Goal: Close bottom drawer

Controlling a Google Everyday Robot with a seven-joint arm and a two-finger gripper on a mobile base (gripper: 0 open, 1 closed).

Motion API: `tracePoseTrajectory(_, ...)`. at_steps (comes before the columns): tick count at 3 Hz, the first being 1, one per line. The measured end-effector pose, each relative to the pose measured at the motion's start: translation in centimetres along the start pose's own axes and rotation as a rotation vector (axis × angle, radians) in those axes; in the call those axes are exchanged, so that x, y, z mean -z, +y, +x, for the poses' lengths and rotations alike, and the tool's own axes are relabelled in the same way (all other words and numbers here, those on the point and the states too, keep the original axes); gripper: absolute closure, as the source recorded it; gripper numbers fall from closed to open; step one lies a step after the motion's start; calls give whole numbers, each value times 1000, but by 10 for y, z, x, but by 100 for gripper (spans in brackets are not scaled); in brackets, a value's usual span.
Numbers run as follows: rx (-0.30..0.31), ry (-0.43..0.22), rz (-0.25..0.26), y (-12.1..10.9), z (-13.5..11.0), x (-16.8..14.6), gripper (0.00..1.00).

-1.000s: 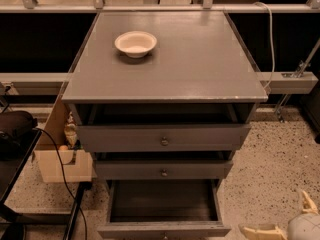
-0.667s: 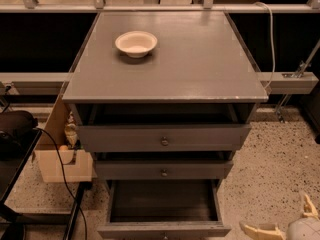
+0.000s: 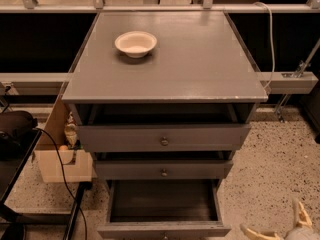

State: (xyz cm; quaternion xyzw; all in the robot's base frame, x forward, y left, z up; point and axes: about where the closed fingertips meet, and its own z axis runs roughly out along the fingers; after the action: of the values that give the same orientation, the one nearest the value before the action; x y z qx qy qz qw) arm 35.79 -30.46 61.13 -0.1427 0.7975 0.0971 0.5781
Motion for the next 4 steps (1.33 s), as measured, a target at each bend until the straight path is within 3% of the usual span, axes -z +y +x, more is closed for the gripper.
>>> tracePoseTrajectory(1,-177,-92,-82,-9,38,-12,0)
tracePoseTrajectory(2,-226,-156,-167,4,40,-12,0)
tracePoseTrajectory(3,-226,-161,-174,5,46,-16,0)
tracePoseTrajectory(4,-224,-162,-180,5,69,-27,0)
